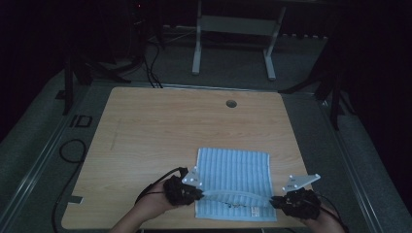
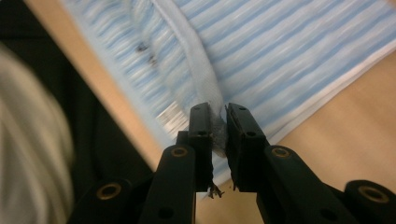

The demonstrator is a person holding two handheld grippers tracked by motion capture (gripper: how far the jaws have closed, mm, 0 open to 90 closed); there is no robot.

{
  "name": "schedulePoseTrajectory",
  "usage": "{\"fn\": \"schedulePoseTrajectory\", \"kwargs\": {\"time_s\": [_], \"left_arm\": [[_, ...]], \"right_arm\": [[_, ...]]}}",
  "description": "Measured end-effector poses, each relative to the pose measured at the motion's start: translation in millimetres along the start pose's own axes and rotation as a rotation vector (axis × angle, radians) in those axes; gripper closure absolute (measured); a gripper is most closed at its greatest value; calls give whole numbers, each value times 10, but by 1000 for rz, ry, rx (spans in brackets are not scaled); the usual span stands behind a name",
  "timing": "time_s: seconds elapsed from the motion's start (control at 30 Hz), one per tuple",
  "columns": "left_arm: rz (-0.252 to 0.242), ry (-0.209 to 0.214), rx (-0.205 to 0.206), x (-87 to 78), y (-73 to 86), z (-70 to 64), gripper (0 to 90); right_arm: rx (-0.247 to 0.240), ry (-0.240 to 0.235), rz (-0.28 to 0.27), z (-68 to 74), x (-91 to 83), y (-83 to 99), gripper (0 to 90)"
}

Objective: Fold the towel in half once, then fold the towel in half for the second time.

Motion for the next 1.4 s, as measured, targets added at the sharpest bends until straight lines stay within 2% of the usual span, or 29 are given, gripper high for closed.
{"fn": "schedulePoseTrajectory", "kwargs": {"time_s": [0.03, 0.07, 0.13, 0.2, 0.23, 0.27, 0.33, 0.37, 0.53, 0.63, 0.77, 0.87, 0.9, 1.0, 1.13, 1.3, 1.4], "left_arm": [[17, 36, 7, -5, 34, -62, 814], [28, 62, 7, -7, 67, -100, 791], [37, 52, -28, -6, 111, -84, 704], [15, 62, -66, -28, 127, -24, 669], [4, 36, -91, -35, 125, 27, 654], [16, -1, -97, -39, 130, 78, 637], [26, -36, -114, -33, 127, 159, 554], [29, -52, -116, -26, 123, 205, 542], [61, -104, -132, 46, 97, 430, 543], [78, -159, -137, 82, 66, 592, 509], [101, -201, -142, 118, 22, 829, 484], [87, -220, -165, 118, -28, 1012, 474], [85, -223, -165, 112, -45, 1072, 474], [64, -217, -207, 125, -105, 1230, 456], [65, -203, -235, 207, -140, 1429, 436], [92, -207, -276, 341, -109, 1637, 436], [97, -192, -275, 406, -96, 1680, 435]], "right_arm": [[6, -19, 5, 20, -24, 55, 756], [18, -19, 14, 19, -45, 108, 709], [42, 0, 14, -36, -69, 183, 679], [78, 18, 9, -112, -83, 210, 679], [82, 28, 8, -139, -86, 208, 678], [82, 36, 6, -160, -87, 194, 678], [82, 53, 1, -211, -67, 142, 678], [81, 54, 0, -239, -43, 108, 677], [41, 67, 31, -405, 151, -112, 655], [23, 78, 49, -527, 277, -250, 636], [22, 87, 77, -736, 414, -396, 597], [28, 99, 91, -921, 482, -503, 586], [34, 101, 94, -979, 496, -540, 580], [55, 109, 98, -1149, 534, -643, 556], [80, 121, 100, -1325, 604, -740, 500], [114, 102, 132, -1449, 758, -755, 464], [117, 99, 178, -1487, 867, -706, 440]]}}
Point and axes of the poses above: each handheld gripper's, and its own axes: x roughly forward along the jaws, y roughly out of its underside, z roughly to its left, the point moved 6 cm from there along x, roughly forward along the jaws, and after that the axes turned 8 degrees about -z, right-handed, at the moved point
